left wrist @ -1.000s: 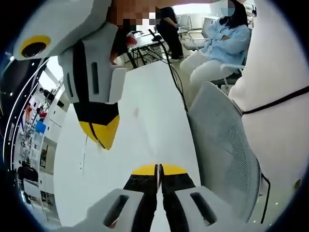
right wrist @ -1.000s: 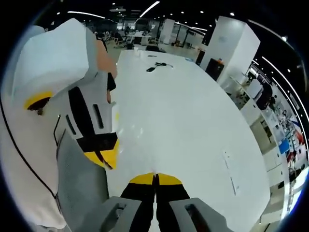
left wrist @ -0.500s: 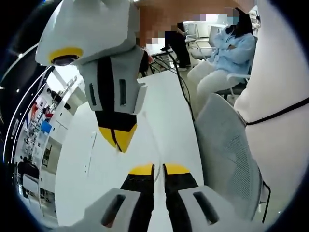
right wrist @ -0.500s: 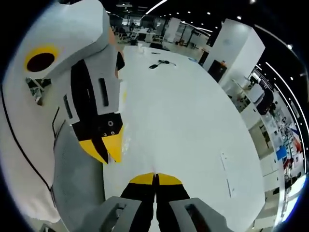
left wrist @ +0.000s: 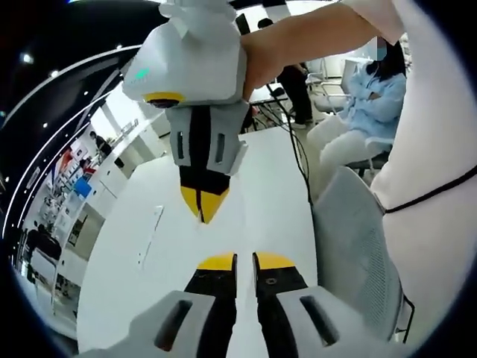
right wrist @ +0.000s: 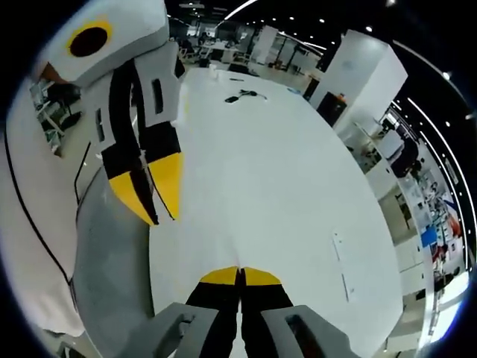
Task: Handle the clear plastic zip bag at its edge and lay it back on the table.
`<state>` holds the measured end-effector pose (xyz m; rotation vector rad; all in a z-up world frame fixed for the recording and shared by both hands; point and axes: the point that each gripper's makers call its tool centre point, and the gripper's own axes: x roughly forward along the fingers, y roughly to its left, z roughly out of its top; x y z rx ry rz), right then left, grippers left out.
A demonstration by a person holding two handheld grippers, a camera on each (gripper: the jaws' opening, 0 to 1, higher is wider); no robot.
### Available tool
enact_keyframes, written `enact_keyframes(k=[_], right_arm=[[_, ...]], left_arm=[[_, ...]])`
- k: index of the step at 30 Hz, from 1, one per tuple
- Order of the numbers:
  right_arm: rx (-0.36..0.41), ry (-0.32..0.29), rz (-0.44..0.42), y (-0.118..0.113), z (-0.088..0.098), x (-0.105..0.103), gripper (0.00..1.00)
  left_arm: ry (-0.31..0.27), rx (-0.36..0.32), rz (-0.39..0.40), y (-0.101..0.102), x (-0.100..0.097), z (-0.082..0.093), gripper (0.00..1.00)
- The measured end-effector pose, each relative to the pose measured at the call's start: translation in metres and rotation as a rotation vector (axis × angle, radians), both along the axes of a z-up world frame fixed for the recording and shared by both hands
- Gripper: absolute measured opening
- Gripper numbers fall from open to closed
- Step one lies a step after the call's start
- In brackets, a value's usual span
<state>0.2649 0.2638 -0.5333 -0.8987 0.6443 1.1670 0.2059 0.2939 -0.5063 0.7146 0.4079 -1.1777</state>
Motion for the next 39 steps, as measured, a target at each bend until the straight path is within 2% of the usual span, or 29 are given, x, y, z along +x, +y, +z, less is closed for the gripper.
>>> enact_keyframes(k=[10, 16, 24, 28, 39], right_arm=[[-0.006, -0.021, -0.006, -0.007, 0.004, 0.013, 0.0], [-0.015, -0.04, -0.014, -0.013, 0.004, 0.024, 0.0], [-0.018, -0.065, -0.014, -0.018, 0.003, 0.04, 0.0], [-0.027, -0.1, -0.004, -0.02, 0.003, 0.051, 0.0], [-0.049, -0.156, -0.011, -0.025, -0.002, 0.087, 0.0]], left_arm=[[0.008, -0.067, 0.072, 0.011, 0.004, 0.009, 0.07], [0.049, -0.111, 0.134, 0.02, 0.005, 0.006, 0.08], [0.067, -0.118, 0.178, 0.031, 0.007, 0.0, 0.08], [0.077, -0.133, 0.207, 0.037, 0.011, -0.002, 0.09], [0.104, -0.144, 0.259, 0.047, 0.017, -0.01, 0.11]])
